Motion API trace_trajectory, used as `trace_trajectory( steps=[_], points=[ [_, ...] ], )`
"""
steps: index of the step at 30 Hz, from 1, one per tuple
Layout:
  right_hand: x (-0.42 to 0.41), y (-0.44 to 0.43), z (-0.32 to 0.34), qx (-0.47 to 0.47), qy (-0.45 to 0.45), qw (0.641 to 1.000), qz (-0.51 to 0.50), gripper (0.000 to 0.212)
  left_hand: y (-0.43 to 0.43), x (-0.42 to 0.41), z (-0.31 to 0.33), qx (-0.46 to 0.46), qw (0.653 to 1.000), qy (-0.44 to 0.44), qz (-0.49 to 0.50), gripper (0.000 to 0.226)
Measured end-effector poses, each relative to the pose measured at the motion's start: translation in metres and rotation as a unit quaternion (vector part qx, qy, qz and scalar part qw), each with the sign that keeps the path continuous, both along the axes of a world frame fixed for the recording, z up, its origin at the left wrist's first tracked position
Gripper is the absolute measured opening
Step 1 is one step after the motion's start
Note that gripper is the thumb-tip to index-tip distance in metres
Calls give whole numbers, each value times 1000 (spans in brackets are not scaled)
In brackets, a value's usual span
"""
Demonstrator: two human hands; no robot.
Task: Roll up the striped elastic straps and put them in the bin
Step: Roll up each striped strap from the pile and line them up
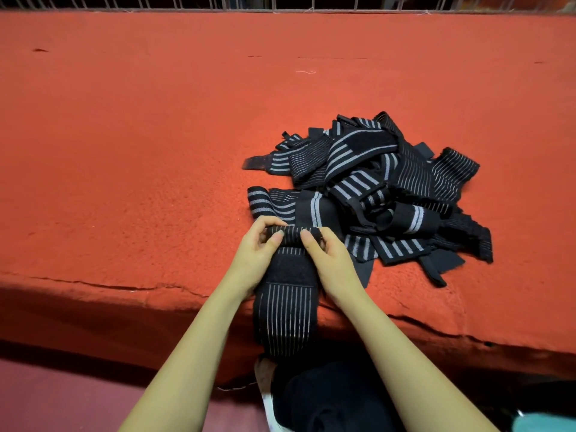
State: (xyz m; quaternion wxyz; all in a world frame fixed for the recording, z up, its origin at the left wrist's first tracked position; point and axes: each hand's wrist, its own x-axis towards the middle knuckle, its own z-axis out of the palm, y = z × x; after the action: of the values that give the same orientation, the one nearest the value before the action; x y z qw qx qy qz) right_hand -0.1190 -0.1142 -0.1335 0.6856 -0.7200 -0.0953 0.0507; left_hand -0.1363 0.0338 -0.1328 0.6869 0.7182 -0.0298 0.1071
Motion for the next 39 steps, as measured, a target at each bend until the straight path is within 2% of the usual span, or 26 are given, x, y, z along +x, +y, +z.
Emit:
trace_trajectory(
  steps=[3,7,12,15,22,25,26,29,31,35,39],
  points=[
    [0,1,-1,-10,-11,1000,12,13,-1,1,3,-21,1000,16,-16,10],
    [1,-3,-3,-52,-39,998,23,12,-4,2,4,7,999,42,2,32],
    [1,-1,-2,-10,-24,999,32,6,-3,-1,4,21,999,22,26,11],
    [4,-1,-5,-10,-25,999,25,5,0,-2,3,63,998,-4,18,14],
    [3,-1,-6,-4,-16,1000,-1,18,-6,-1,1,-8,999,44,-4,23],
    [3,0,-5,22,24,999,5,40,-3,-1,-2,1,1000,28,4,13],
    [3,-1,-4,26,22,999,13,40,-1,-2,-1,1,1000,22,7,16],
    [2,-2,-3,-5,-4,1000,31,20,2,-2,-1,-6,1000,14,10,21],
    [2,-3,-3,-5,-13,999,35,7,-1,-2,1,-9,1000,12,15,15],
    [3,-4,-3,-22,-23,999,38,18,-7,-2,5,8,999,13,31,26],
    [1,-2,-3,16,-7,999,38,10,-4,-2,2,20,999,6,26,6]
  ],
)
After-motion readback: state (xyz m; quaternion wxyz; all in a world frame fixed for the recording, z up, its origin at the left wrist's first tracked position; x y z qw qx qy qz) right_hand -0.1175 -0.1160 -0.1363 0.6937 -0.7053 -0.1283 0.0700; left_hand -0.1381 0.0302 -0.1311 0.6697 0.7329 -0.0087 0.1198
